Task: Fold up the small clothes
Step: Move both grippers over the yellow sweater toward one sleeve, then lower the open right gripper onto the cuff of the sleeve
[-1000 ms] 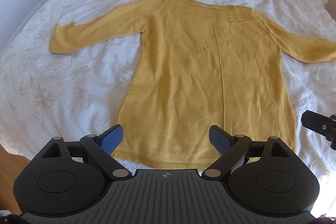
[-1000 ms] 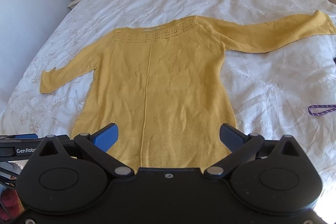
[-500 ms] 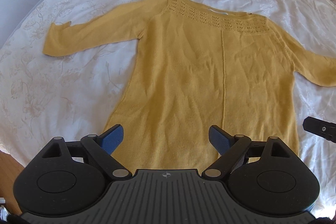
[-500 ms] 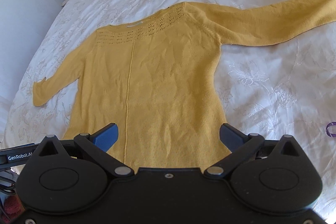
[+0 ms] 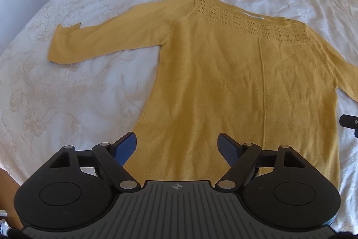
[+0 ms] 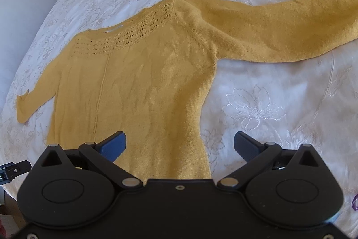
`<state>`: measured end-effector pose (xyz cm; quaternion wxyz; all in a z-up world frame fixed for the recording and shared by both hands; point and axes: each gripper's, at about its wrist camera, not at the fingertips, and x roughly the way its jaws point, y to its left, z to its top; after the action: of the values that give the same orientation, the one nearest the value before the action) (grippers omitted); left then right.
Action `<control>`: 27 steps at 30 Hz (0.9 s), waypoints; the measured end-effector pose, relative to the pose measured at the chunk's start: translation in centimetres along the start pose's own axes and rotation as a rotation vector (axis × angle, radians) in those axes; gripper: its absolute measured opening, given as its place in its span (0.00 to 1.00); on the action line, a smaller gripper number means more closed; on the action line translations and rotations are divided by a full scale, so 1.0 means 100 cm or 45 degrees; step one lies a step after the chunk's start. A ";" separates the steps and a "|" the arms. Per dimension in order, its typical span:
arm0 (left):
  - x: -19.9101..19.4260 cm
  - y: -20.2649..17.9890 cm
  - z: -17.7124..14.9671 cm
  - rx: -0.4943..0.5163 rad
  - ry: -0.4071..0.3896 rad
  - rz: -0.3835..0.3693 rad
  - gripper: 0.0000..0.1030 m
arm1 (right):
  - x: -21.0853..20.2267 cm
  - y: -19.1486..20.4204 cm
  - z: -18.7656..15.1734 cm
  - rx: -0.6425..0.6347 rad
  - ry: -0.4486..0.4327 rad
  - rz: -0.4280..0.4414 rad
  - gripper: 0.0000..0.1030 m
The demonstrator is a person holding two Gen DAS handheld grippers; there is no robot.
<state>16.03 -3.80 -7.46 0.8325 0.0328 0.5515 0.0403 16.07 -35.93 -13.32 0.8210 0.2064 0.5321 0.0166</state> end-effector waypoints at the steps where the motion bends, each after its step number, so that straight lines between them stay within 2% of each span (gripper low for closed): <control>1: 0.005 0.004 0.002 0.000 0.007 0.001 0.76 | 0.002 -0.001 0.001 0.006 0.000 0.000 0.99; 11: 0.062 0.030 0.047 0.078 0.018 -0.051 0.76 | 0.025 -0.024 0.033 0.227 -0.079 -0.010 0.99; 16: 0.096 0.034 0.075 0.092 0.030 -0.083 0.75 | 0.047 -0.029 0.049 0.285 -0.073 -0.083 0.99; 19: 0.115 0.031 0.088 0.130 0.032 -0.078 0.73 | 0.055 -0.033 0.054 0.327 -0.068 -0.130 0.89; 23: 0.141 0.031 0.101 0.124 0.051 -0.099 0.73 | 0.064 -0.035 0.067 0.377 -0.069 -0.108 0.88; 26: 0.155 0.034 0.108 0.091 0.060 -0.120 0.73 | 0.065 -0.037 0.076 0.409 -0.094 -0.132 0.75; 27: 0.158 0.034 0.111 0.083 0.056 -0.122 0.73 | 0.066 -0.038 0.078 0.415 -0.087 -0.118 0.62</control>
<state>32.25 1.12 -17.25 0.8197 0.0327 0.5716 -0.0168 25.05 -40.28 -17.69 0.7942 0.3125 0.5084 -0.1148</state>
